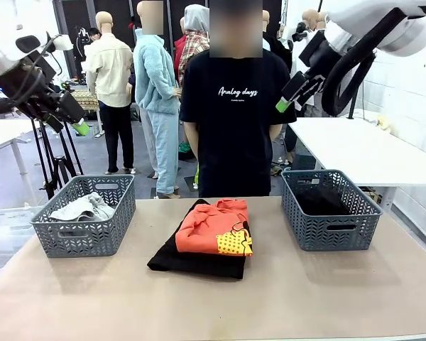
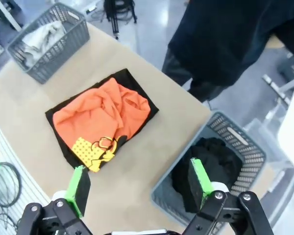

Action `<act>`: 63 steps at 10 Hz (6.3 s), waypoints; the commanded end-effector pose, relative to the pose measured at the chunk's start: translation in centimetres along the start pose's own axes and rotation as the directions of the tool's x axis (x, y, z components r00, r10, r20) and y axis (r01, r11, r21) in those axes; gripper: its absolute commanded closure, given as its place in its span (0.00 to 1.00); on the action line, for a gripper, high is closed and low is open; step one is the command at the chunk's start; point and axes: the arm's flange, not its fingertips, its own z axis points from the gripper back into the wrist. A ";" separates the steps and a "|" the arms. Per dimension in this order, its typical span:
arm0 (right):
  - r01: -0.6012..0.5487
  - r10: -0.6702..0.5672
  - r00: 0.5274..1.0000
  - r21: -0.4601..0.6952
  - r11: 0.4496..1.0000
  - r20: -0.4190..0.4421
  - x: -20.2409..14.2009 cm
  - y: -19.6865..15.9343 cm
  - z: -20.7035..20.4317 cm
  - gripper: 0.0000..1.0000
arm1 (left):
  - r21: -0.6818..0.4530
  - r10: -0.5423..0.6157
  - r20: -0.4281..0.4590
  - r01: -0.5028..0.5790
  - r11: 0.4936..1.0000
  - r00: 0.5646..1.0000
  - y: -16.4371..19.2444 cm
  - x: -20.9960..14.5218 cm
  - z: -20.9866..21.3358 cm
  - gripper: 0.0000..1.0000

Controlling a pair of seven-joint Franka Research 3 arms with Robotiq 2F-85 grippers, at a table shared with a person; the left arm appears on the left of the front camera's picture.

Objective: Sort the tops and bottoms.
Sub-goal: Lift clothes from the center of the table with your left hand.

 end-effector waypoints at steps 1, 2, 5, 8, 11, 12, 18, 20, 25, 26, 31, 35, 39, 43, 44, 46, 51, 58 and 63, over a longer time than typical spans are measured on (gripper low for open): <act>-0.038 0.035 0.998 0.068 0.997 0.042 -2.3 -0.2 -1.3 0.00 | 0.004 0.008 0.004 -0.008 1.000 1.000 0.0 -0.1 0.1 0.24; -0.044 0.042 0.999 0.057 0.997 0.032 -2.3 -0.2 -1.4 0.00 | 0.004 0.008 0.004 -0.008 1.000 1.000 0.0 -0.1 0.1 0.24; -0.028 0.027 1.000 0.056 0.998 0.012 -1.8 -0.2 -1.8 0.00 | 0.004 0.008 0.004 -0.008 1.000 1.000 0.0 -0.1 0.1 0.24; -0.025 0.025 1.000 0.050 0.998 0.003 -1.6 -0.2 -1.4 0.00 | 0.004 0.008 0.004 -0.008 1.000 1.000 0.0 -0.1 0.1 0.24; -0.025 0.025 1.000 0.050 0.998 0.003 -1.6 -0.2 -1.4 0.00 | 0.004 0.008 0.004 -0.008 1.000 1.000 0.0 -0.1 0.1 0.24; -0.025 0.025 1.000 0.050 0.998 0.003 -1.6 -0.2 -1.4 0.00 | 0.004 0.008 0.004 -0.008 1.000 1.000 0.0 -0.1 0.1 0.24; -0.025 0.025 1.000 0.050 0.998 0.003 -1.6 -0.2 -1.4 0.00 | -0.029 0.011 -0.065 -0.013 0.999 0.998 -0.9 0.8 -3.9 0.24; -0.025 0.025 1.000 0.050 0.998 0.003 -1.6 -0.2 -1.4 0.00 | -0.073 0.008 -0.061 -0.012 0.997 0.998 -2.2 1.5 -6.3 0.24; -0.025 0.025 1.000 0.050 0.998 0.003 -1.6 -0.2 -1.4 0.00 | -0.066 -0.012 -0.105 0.005 0.998 0.994 -3.0 1.3 -8.6 0.24; -0.025 0.025 1.000 0.050 0.998 0.003 -1.6 -0.2 -1.4 0.00 | -0.066 -0.012 -0.105 0.005 0.998 0.994 -3.0 1.3 -8.6 0.24; -0.025 0.025 1.000 0.050 0.998 0.003 -1.6 -0.2 -1.4 0.00 | -0.174 -0.097 -0.075 0.083 0.981 0.992 -10.0 5.7 -18.1 0.24; -0.025 0.025 1.000 0.050 0.998 0.003 -1.6 -0.2 -1.4 0.00 | -0.204 -0.145 -0.154 0.112 0.973 0.977 -14.1 6.5 -24.9 0.24; -0.025 0.025 1.000 0.050 0.998 0.003 -1.6 -0.2 -1.4 0.00 | -0.205 -0.153 -0.154 0.120 0.971 0.976 -14.2 5.7 -26.0 0.24; -0.025 0.025 1.000 0.050 0.998 0.003 -1.6 -0.2 -1.4 0.00 | -0.204 -0.137 -0.203 0.095 0.974 0.970 -16.1 6.7 -29.1 0.24; -0.025 0.025 1.000 0.050 0.998 0.003 -1.6 -0.2 -1.4 0.00 | -0.186 -0.147 -0.229 0.105 0.977 0.962 -17.6 7.6 -30.4 0.24; -0.025 0.025 1.000 0.050 0.998 0.003 -1.6 -0.2 -1.4 0.00 | -0.151 -0.154 -0.310 0.111 0.982 0.938 -19.7 9.2 -33.1 0.24; -0.025 0.025 1.000 0.050 0.998 0.003 -1.6 -0.2 -1.4 0.00 | 0.012 -0.002 -0.459 0.009 1.000 0.888 -22.6 9.5 -38.3 0.24; -0.025 0.025 1.000 0.050 0.998 0.003 -1.6 -0.2 -1.4 0.00 | 0.067 0.154 -0.484 -0.139 0.988 0.861 -21.6 8.2 -40.5 0.24; -0.025 0.025 1.000 0.050 0.998 0.003 -1.6 -0.2 -1.4 0.00 | 0.066 0.193 -0.481 -0.184 0.981 0.855 -20.3 7.6 -40.5 0.24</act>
